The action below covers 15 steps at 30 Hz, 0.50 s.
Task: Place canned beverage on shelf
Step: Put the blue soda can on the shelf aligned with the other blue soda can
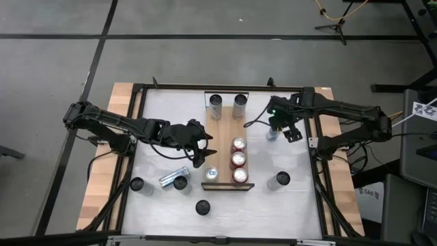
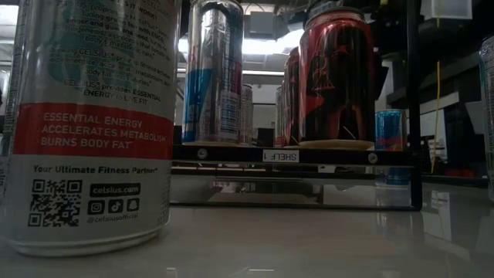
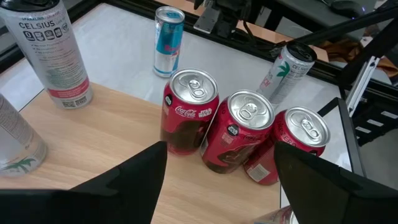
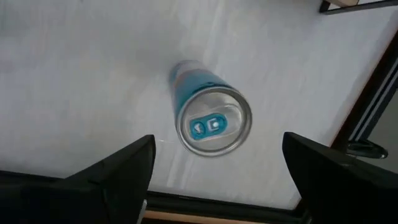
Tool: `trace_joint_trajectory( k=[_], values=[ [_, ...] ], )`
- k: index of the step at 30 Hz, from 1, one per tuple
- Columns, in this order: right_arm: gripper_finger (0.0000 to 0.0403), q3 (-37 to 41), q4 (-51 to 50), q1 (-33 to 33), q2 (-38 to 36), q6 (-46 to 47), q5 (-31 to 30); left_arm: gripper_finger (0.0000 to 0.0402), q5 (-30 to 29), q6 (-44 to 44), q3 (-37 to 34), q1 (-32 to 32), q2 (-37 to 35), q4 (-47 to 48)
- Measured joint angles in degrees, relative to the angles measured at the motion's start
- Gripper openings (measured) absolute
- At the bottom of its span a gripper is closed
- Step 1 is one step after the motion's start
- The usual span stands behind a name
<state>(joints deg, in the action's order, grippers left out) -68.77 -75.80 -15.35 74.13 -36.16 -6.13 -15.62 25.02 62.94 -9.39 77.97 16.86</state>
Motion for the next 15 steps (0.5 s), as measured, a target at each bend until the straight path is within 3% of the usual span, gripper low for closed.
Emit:
trace_joint_trajectory(
  k=[7,15],
  values=[
    [0.0344,0.0,2.98,-2.81,0.45,-0.59,5.87,0.0289,-1.27,0.0,0.0,0.0,0.0,0.0],
    [0.0344,0.0,3.21,-3.11,2.4,-1.93,7.11,0.0289,-2.84,0.02,0.02,-0.02,0.0,0.0]
  ],
)
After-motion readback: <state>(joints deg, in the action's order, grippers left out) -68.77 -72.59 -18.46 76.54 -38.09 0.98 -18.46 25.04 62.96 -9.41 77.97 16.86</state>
